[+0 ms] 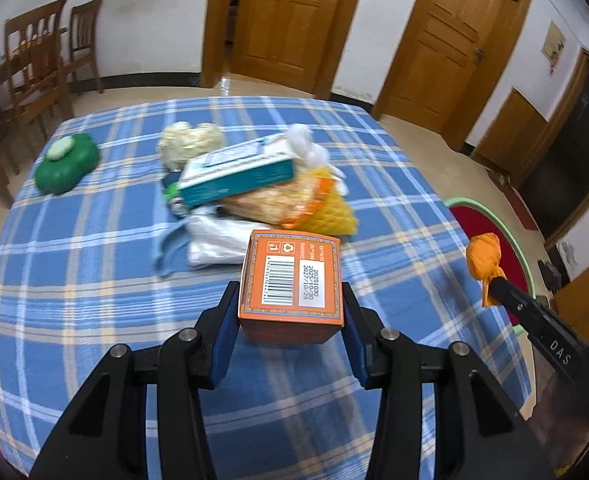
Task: Collect trash
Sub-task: 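Drop the orange cloth into the red bucket with the right tool while the left tool carries the box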
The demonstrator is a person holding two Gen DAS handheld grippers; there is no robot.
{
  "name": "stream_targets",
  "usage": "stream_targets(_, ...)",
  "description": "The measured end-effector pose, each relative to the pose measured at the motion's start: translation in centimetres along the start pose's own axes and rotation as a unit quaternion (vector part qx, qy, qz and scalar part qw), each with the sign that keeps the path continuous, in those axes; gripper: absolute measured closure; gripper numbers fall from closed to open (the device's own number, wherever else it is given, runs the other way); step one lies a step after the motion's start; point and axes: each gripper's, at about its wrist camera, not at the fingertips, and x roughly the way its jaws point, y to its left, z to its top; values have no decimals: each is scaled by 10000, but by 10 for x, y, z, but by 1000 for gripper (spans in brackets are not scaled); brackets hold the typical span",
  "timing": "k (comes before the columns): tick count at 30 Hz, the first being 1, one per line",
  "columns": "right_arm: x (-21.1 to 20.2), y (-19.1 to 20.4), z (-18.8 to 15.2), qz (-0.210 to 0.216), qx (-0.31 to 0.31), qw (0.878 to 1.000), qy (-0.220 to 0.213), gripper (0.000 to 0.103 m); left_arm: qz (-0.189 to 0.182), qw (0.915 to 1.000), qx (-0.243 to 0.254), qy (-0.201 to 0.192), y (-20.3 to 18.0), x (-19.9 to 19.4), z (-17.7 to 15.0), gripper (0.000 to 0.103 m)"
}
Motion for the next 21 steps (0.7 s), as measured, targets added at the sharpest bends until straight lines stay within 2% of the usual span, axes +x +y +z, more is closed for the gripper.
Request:
stream_targets(11,-14,-49,4,-541,537,9969,-196,92,-326,9976,596,100,-58,17,8,55)
stream_targets(21,-16,-91,0,-1005,999,9897,-203,89,-562,9930,1031,115,-107,29,19,55)
